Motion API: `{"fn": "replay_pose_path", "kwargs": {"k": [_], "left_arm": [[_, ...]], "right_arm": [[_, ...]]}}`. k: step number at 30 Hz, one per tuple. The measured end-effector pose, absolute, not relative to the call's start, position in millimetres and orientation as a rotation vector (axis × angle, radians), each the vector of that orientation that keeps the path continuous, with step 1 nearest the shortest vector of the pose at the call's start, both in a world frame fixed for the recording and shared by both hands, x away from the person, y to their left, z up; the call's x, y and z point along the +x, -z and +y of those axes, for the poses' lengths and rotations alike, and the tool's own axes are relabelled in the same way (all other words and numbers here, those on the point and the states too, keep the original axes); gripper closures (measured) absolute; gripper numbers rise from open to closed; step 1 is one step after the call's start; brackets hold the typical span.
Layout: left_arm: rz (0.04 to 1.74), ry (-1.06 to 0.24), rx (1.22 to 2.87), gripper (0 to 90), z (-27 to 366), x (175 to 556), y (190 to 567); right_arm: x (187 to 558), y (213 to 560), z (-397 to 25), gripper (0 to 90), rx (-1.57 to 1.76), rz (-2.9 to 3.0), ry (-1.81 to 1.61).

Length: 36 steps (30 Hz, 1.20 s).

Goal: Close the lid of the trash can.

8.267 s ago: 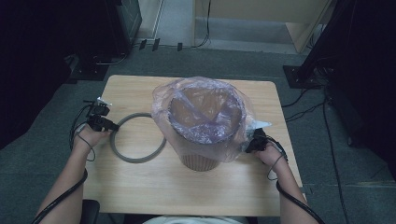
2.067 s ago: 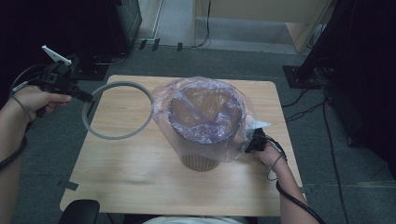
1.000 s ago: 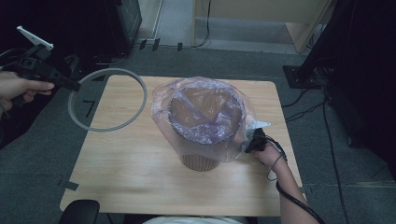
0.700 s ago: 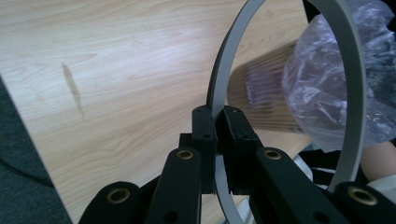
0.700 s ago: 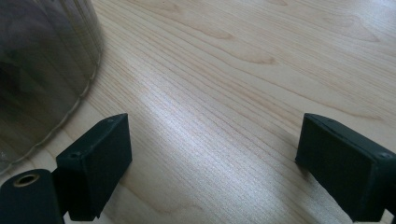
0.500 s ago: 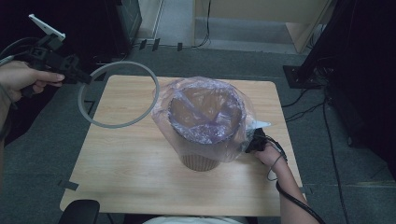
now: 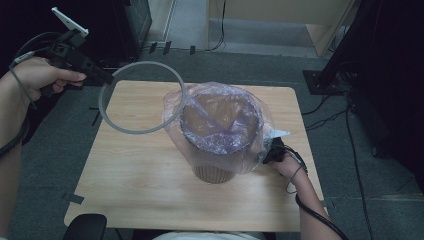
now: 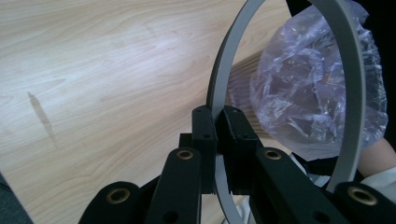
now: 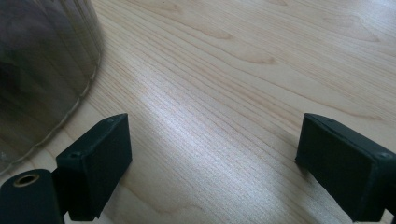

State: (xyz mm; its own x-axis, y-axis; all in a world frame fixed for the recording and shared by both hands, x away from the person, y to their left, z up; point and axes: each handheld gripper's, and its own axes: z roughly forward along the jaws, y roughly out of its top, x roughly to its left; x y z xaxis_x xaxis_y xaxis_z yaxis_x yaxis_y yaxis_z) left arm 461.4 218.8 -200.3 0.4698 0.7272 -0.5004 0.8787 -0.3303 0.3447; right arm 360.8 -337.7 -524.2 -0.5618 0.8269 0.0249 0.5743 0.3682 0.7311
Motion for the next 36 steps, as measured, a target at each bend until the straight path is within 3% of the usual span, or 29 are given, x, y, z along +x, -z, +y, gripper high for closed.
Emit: {"fn": "replay_pose_path", "kwargs": {"k": [36], "left_arm": [[1.200,0.392,2.253,84.4,144,475,204]], "right_arm": [[361,524,-338,10.4,1.228,2.288,-1.013]]}}
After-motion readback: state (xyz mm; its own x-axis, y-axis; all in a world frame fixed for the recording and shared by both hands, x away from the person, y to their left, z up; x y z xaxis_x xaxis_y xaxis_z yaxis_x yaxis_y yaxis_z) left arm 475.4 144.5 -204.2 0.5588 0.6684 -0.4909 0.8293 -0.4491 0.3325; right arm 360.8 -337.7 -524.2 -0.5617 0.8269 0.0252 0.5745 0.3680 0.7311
